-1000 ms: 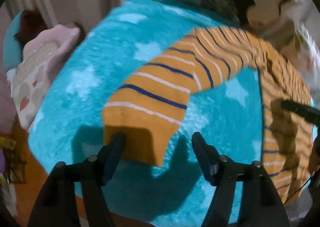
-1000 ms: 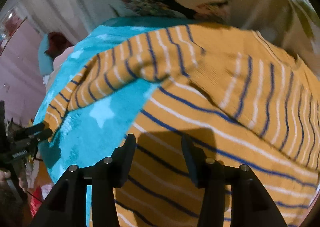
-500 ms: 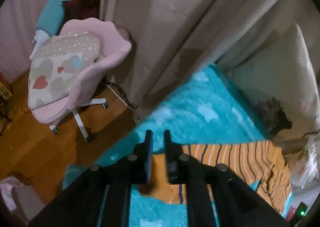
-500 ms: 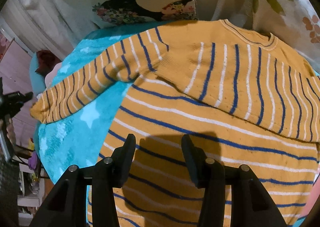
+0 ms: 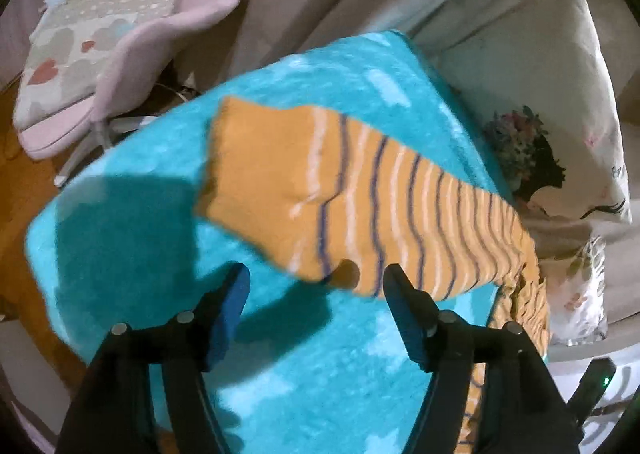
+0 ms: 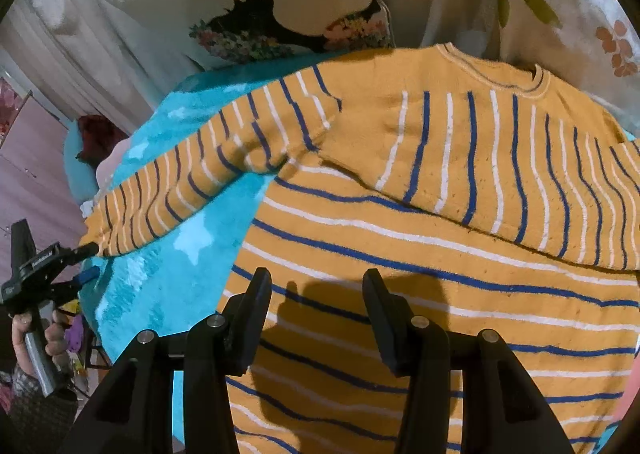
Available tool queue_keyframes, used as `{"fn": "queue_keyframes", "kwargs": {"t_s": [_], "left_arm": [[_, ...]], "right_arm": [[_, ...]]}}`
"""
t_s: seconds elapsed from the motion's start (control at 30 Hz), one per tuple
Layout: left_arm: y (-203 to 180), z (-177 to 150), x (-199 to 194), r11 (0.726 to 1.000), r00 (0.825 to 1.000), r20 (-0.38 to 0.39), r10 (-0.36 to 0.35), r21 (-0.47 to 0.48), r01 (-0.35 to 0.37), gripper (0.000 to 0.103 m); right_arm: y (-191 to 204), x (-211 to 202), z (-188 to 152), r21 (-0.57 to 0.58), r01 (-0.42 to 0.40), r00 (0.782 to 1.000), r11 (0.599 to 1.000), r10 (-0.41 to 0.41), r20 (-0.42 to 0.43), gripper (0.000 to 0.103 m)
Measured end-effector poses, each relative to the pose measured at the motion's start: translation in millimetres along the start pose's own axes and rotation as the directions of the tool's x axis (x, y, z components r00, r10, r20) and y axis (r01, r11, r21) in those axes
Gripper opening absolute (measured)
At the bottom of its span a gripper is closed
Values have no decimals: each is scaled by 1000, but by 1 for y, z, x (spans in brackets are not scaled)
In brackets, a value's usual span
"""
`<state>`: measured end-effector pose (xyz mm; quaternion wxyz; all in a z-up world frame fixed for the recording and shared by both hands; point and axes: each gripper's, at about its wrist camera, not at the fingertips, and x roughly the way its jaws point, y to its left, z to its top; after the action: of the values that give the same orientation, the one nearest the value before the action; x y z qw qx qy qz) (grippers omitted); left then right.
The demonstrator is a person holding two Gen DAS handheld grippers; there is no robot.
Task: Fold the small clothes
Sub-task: 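Lift and fold the held sleeve across the body with the left gripper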
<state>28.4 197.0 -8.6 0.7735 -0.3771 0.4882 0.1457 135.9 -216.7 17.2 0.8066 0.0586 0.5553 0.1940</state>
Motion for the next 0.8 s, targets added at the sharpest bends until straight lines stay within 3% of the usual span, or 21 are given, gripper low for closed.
{"fn": "queue_keyframes", "kwargs": {"t_s": [0.17,0.23,0.27,0.37,0.57,0.67,0.8], "left_arm": [[-8,18,9,997,994,77,71,-37,-68,66],[-16,24,12,995,993,69,98,-23,-97,8],[-20,27,15,995,994,44,102,-22,-101,7],[-40,29,2,996,993,81,90,-10,-89,7],[-141,4,-33,988,990,142,-19,153,-3,7],[-216,-30,-42,961,985,144,-96,272,54,7],[-317,-86,-23,897,976,45,-214,404,178,7]], "right_arm": [[-3,-16,-5,-2,33,999,999,-33,28,52],[-10,-25,-9,7,54,998,999,-54,37,52],[-15,-30,-12,15,62,997,998,-63,45,52],[-37,-45,-21,56,80,994,995,-83,65,52],[-93,-77,-41,156,57,991,986,-75,112,52],[-127,-94,-49,198,24,988,980,-53,143,52],[-175,-120,-54,229,20,982,973,-62,178,52]]}}
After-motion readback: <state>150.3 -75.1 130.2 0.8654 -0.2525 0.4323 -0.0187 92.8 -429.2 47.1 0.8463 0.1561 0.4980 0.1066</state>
